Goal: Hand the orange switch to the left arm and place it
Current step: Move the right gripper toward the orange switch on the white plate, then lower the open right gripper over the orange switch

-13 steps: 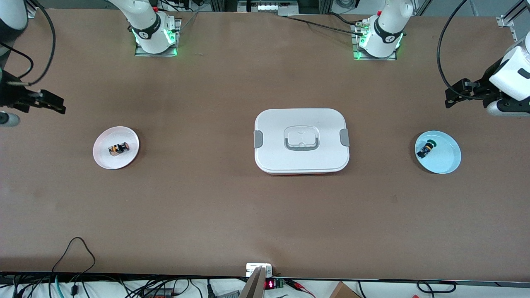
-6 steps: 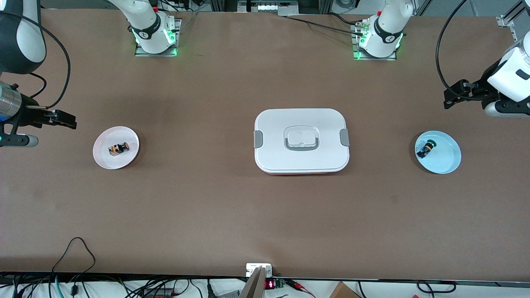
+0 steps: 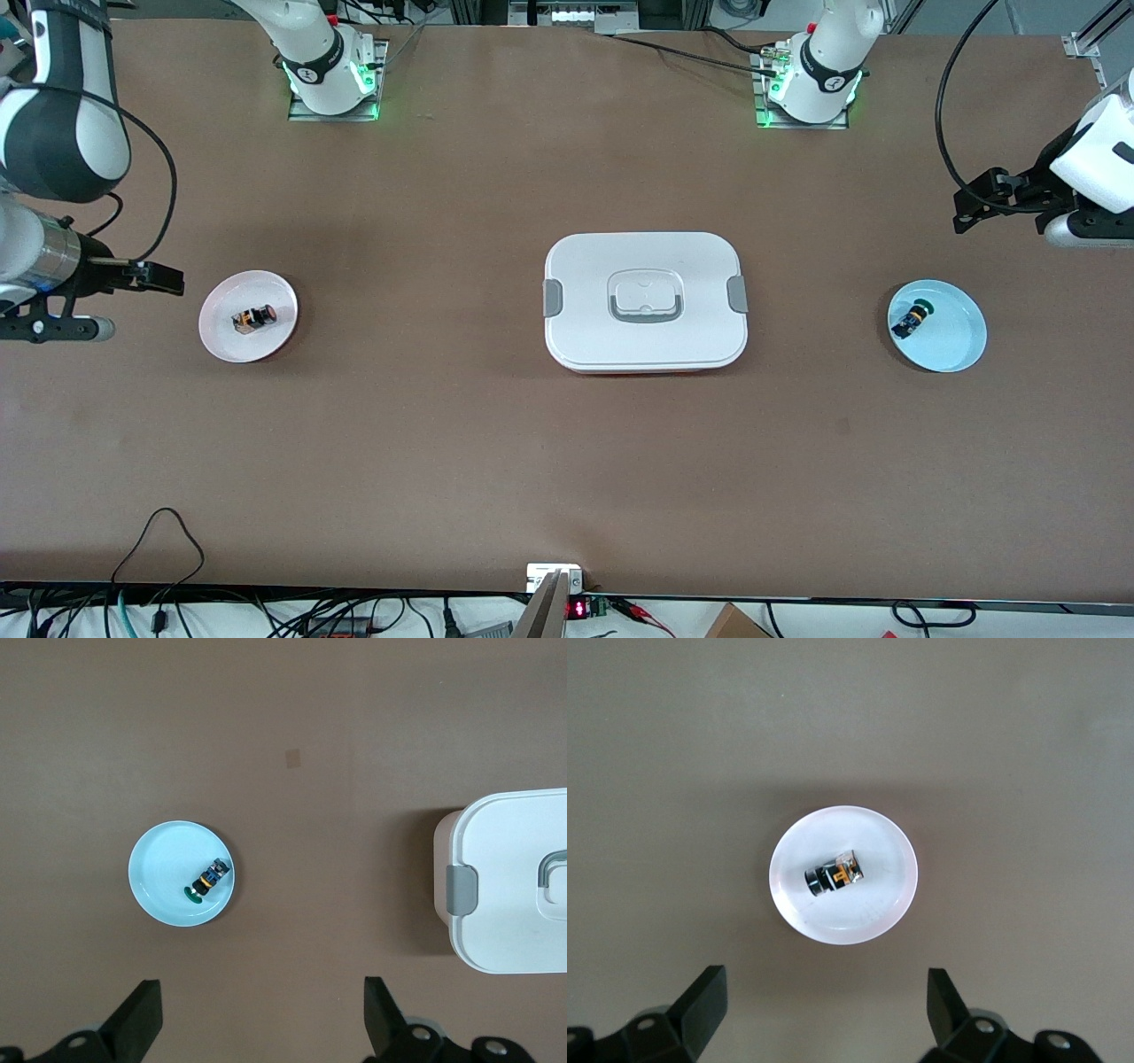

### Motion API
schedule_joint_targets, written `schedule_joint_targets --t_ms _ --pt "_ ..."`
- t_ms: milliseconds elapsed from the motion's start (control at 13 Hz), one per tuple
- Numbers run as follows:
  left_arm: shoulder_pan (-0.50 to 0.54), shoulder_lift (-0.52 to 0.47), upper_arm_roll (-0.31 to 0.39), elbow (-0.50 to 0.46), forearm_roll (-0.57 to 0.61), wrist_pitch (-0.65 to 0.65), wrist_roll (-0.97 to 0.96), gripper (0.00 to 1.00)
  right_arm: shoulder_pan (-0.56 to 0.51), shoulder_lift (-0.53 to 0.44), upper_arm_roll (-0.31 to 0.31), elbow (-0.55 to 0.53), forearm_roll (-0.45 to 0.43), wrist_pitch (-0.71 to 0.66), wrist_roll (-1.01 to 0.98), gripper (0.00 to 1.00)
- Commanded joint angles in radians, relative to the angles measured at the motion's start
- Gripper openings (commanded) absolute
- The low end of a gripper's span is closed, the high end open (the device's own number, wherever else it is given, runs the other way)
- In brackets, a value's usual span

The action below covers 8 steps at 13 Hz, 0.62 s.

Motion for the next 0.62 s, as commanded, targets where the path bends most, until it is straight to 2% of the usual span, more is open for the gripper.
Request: schedule_joint_targets --t_ms 0,231,538 --pt "-0.001 0.017 0.000 0.032 -0.006 -0.012 0.020 1.00 0.000 0.045 -0.001 0.012 0.013 0.034 0.000 1.00" --pt "-0.001 0.017 0.000 0.032 -0.006 -0.012 0.020 1.00 -0.015 0.094 -0.001 -0.014 0.015 0.120 -0.014 1.00" --pt "-0.001 0.018 0.000 0.032 -0.006 -0.012 0.020 1.00 -0.016 0.094 0.001 -0.168 0.015 0.302 -0.065 1.00"
